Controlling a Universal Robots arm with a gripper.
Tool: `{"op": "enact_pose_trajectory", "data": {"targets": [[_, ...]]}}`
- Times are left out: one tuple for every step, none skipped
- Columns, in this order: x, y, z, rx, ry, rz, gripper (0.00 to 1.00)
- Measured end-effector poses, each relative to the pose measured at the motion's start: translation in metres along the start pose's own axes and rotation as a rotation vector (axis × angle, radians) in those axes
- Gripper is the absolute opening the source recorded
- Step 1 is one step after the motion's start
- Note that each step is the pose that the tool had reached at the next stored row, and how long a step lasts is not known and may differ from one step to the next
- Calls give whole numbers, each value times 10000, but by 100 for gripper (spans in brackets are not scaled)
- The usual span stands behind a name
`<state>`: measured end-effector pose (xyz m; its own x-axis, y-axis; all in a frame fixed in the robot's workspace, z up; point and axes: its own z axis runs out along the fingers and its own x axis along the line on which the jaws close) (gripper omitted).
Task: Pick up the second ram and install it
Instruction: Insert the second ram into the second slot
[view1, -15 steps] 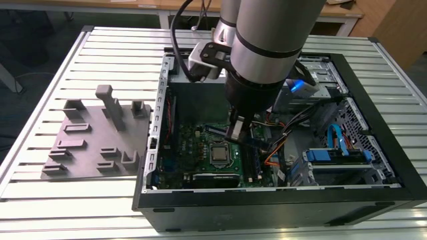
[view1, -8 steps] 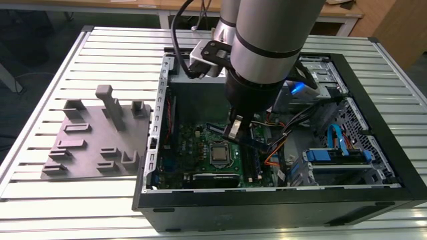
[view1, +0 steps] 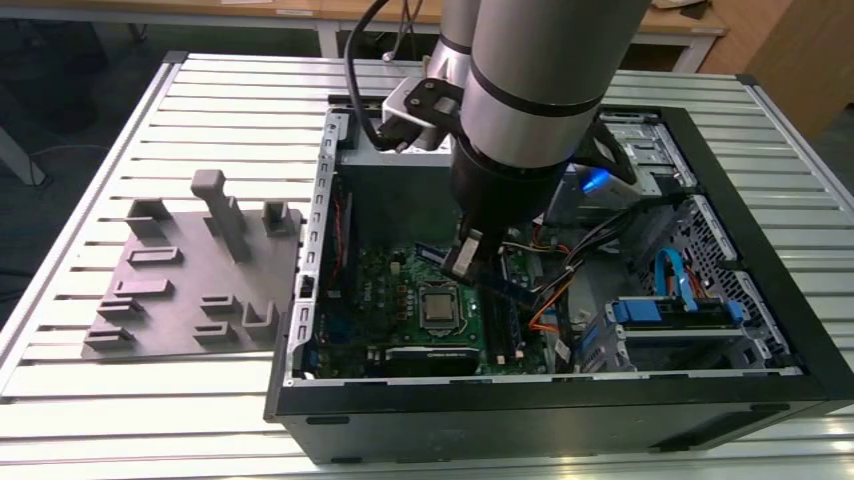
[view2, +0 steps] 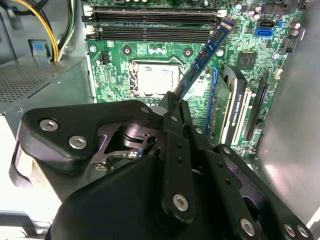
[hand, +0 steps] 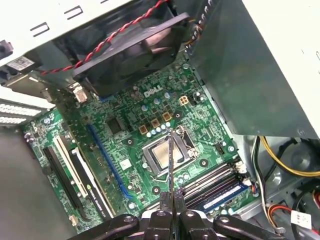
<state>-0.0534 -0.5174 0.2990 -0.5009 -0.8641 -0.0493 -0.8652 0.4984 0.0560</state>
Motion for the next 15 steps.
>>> {"op": "enact_pose_trajectory", "data": {"targets": [[0,0,0,4,-4,75,13],[0,0,0,8,-8,153,13],[0,0,0,11,-13,230,13],[0,0,0,16,-17,312,13],[0,0,0,19,-21,388,13],[0,0,1,24,-25,466,13],[0,0,1,27,-30,549,13],[0,0,1,31,-35,629,13],[0,0,1,35,-40,708,13],[0,0,1,39,-44,793,13],[0,0,1,43,-49,872,13],[0,0,1,48,-53,953,13],[0,0,1,52,-58,1036,13],[0,0,1,56,-63,1124,13],[0,0,1,60,-68,1213,13]]}}
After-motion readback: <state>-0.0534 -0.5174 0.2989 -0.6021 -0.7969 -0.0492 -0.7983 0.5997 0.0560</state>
